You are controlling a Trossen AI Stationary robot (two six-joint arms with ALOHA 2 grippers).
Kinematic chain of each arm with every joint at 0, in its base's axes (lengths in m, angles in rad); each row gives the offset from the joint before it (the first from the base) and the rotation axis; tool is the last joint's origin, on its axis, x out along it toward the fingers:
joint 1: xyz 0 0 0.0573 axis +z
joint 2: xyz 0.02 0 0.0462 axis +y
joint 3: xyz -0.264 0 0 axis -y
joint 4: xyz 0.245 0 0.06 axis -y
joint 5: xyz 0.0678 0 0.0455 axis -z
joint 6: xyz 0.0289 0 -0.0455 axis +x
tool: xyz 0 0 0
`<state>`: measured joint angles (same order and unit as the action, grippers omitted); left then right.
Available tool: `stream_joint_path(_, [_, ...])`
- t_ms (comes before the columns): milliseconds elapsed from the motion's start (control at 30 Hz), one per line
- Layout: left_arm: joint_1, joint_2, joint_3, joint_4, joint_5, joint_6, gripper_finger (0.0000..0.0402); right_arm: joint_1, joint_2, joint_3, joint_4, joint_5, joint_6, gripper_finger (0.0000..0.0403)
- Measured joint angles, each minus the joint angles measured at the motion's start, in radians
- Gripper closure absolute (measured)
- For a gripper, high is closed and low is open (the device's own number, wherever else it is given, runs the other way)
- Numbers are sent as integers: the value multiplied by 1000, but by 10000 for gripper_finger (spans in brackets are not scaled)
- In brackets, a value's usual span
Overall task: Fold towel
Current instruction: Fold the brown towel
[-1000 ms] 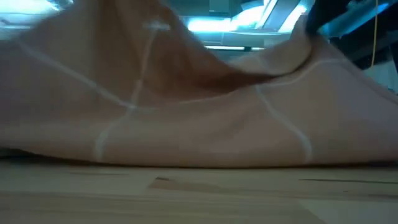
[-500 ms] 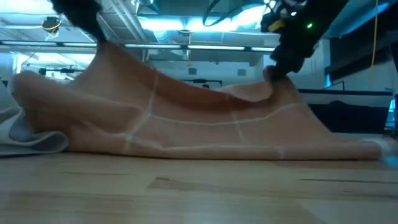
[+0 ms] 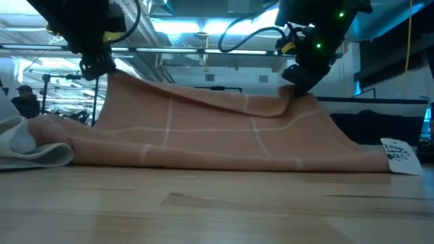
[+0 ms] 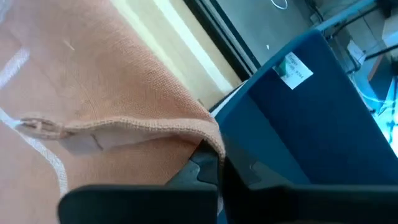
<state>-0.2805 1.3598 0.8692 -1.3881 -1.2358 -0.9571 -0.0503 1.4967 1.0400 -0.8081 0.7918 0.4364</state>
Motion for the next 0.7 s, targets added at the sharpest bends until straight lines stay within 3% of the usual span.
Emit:
stream_joint_path(200, [44, 0, 0, 30, 0, 52, 393, -45, 0, 0, 39, -48, -19, 386])
stream_joint_path(367, [84, 0, 0, 75, 13, 82, 329, -70, 0, 0, 51, -51, -23, 322])
stream_joint_path(533, [101, -11, 18, 40, 183, 109, 252, -77, 0, 20, -7, -40, -23, 253])
stream_joint_path(700, [58, -83, 84, 57, 350, 128, 207, -70, 0, 113, -158, -90, -37, 210])
